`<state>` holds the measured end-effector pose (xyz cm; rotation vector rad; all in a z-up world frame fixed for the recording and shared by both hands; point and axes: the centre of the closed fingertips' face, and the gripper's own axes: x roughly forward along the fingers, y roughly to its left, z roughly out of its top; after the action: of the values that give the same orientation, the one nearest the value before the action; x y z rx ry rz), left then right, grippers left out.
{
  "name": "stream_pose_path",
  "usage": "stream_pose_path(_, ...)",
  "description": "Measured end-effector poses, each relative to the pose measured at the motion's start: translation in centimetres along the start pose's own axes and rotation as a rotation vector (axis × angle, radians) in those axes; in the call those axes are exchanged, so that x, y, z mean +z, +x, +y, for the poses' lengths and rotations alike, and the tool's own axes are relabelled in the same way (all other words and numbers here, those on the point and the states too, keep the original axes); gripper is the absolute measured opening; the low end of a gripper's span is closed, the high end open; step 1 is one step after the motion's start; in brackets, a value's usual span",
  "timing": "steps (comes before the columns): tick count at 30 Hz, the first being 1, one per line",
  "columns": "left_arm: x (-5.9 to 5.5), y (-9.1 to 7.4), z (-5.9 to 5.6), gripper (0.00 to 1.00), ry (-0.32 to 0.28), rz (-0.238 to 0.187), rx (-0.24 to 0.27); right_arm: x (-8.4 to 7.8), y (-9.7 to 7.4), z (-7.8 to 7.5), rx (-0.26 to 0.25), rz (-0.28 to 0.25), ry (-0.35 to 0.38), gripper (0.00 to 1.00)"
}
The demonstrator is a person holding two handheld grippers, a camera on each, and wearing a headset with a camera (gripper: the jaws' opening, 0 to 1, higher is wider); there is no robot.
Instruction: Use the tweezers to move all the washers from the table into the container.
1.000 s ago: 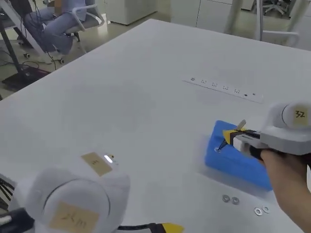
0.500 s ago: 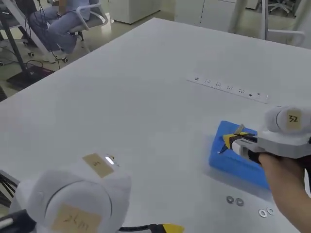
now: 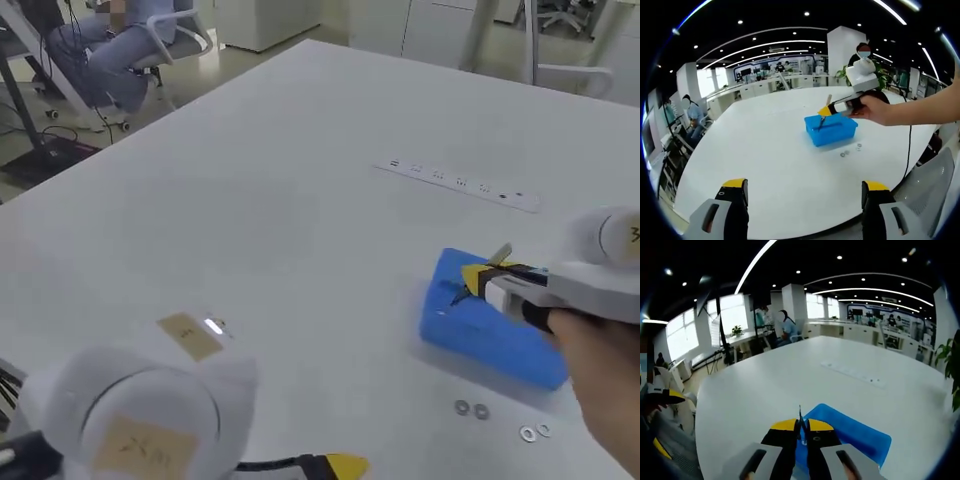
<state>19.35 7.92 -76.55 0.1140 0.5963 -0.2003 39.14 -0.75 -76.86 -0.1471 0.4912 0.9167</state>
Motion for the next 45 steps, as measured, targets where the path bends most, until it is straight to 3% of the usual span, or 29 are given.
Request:
stream_pose_path(6, 0.0, -0.1, 0.1, 0.97, 0.001, 0.004, 0.001, 0.3, -2.8, 1.9, 0.035, -0.025, -0.047, 0.03)
stream_pose_path(13, -0.1, -0.2, 0.1, 0.98, -0.002, 0.005, 0.004, -1.9, -4.8, 3.0, 0.055, 0.011, -0.067, 0.03)
stream_pose_path(28, -0.3, -0.2, 0.5, 0.98, -0.011, 0.013, 0.015, -6.8, -4.4, 2.5, 0.049, 0.107, -0.027, 0.03)
stream_pose_path(45, -0.7, -0.1, 0.6, 0.99, -0.014, 0.031, 0.015, -8.2, -3.7, 2.6, 0.047, 0.147, -0.034, 0.03)
